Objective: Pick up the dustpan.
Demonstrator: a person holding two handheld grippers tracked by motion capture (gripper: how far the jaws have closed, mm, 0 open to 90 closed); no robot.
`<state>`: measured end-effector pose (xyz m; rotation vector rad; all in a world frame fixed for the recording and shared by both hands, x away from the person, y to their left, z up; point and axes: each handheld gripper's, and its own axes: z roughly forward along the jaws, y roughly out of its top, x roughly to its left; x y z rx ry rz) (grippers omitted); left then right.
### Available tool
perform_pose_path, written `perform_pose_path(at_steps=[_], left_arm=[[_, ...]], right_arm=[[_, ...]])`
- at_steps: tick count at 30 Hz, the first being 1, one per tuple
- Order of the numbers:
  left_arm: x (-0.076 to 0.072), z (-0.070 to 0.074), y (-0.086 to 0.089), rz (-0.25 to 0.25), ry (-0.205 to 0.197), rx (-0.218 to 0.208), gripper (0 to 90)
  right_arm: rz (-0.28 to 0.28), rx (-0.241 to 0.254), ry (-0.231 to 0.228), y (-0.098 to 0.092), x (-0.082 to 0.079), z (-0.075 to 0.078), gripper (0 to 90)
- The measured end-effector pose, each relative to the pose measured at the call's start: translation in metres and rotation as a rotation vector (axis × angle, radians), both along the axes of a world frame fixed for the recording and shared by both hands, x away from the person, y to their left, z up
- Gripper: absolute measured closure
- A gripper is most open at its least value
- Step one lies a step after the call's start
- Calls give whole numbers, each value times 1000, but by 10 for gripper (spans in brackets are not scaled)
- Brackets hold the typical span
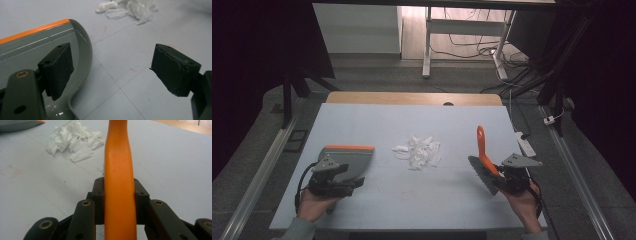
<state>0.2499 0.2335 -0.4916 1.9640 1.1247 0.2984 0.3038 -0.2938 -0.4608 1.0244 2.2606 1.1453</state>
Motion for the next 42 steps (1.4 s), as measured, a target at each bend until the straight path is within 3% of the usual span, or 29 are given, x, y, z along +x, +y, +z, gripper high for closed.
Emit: perform_pose_path(at_steps=[22,32,38,42], left_arm=[[1,2,-2,-2,7,0,192],[-3,16,-6,-12,-8,22,197],[-4,25,-4,33,-4,51,199],[-2,28,2,105,19,71,200]], right_arm=[[-12,9,-16,-2,0,2,705],[-15,7,-20,-2,-1,3,705],[-17,10,-22,-2,-2,5,705],[-16,11,-24,-2,-2,5,706]])
